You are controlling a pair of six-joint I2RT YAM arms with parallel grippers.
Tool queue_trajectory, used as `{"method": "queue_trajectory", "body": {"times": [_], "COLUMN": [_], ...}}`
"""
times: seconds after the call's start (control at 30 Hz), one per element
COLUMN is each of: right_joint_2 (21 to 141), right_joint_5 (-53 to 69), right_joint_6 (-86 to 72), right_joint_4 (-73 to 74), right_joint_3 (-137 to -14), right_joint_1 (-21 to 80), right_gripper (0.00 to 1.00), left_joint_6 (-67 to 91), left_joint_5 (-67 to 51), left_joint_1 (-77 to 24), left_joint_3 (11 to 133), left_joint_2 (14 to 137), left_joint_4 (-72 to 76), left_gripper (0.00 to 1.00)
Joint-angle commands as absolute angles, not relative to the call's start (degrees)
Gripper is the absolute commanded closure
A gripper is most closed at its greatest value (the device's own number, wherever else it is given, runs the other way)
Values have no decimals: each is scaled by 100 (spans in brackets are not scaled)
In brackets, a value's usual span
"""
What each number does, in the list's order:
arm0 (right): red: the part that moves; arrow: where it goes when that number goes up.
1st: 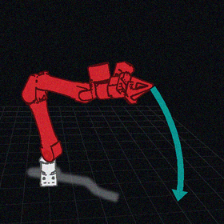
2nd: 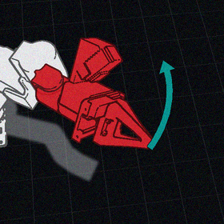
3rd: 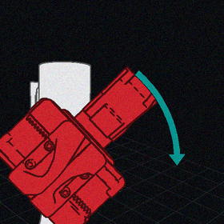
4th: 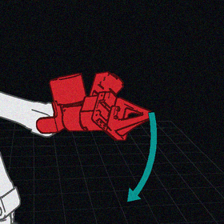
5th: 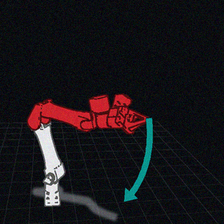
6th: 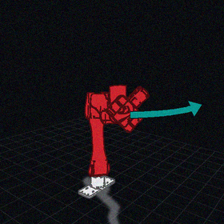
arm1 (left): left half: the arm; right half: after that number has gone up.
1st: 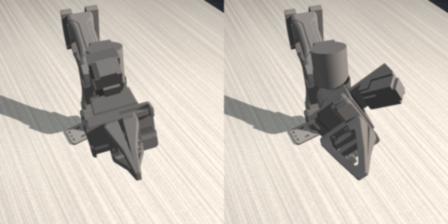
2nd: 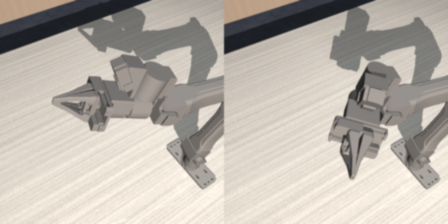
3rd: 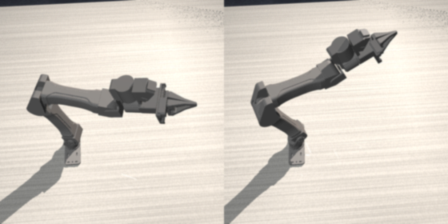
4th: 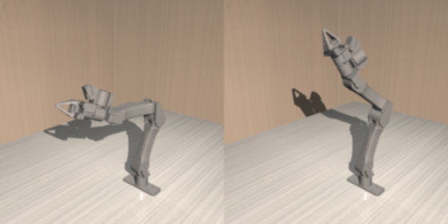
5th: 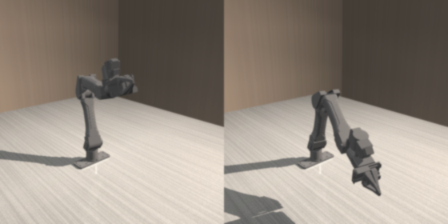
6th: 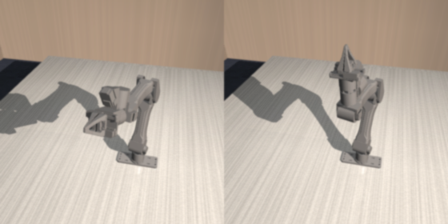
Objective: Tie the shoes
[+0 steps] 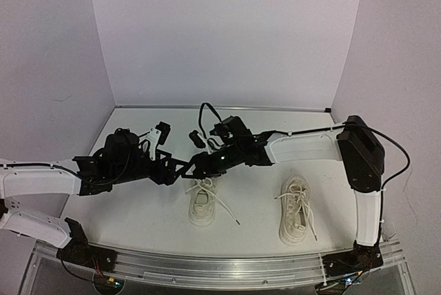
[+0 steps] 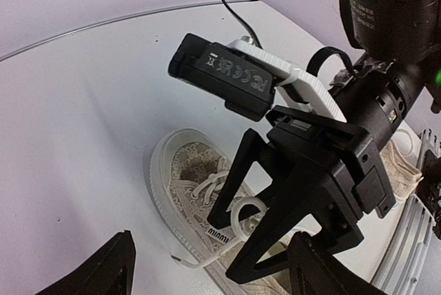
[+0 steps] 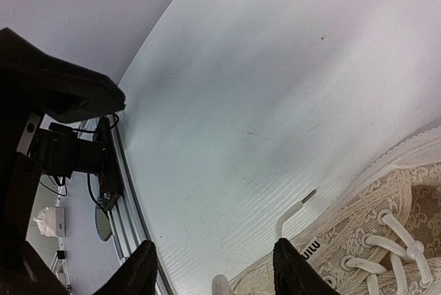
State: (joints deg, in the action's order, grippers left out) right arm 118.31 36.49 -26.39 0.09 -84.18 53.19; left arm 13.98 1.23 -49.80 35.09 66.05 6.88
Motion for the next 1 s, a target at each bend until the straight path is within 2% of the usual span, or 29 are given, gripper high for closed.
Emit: {"method": "queue_trajectory", "body": {"times": [0.0,0.03,0.13,0.47,0.57,0.7,0.83,0.97], "right_joint_2": [11332,11276,11009,9989,10069,10361,10675,10956], "right_joint_5": [3462,3434,3361,3293,3334,3521,3762,3971], "right_joint_6": [-2519,-2519,-2519,-2302,-2183,-1998,-1865,-1748], "right_joint_4": [0,0,0,0,0,0,0,44], "right_joint_3": [-8690,-8680,-8559,-7534,-7249,-7131,-7255,-7475], "right_joint_1": [5304,5273,5087,4569,4567,4564,4570,4637], "right_gripper": [35,30,26,25,28,39,49,54], "left_joint_6": [1499,1509,1539,1287,1223,1219,1250,1303], "left_joint_5": [-156,-176,-248,-628,-618,-658,-498,-508], "left_joint_1": [-4948,-4945,-4939,-4939,-4939,-4940,-4931,-4914], "left_joint_3": [3530,3541,3564,4252,4515,4710,4786,4722], "left_joint_2": [6679,6691,6723,7643,7899,8168,8304,8339], "left_joint_4": [1048,1059,1114,709,601,580,391,264], "left_gripper": [21,21,20,14,14,15,19,24]}}
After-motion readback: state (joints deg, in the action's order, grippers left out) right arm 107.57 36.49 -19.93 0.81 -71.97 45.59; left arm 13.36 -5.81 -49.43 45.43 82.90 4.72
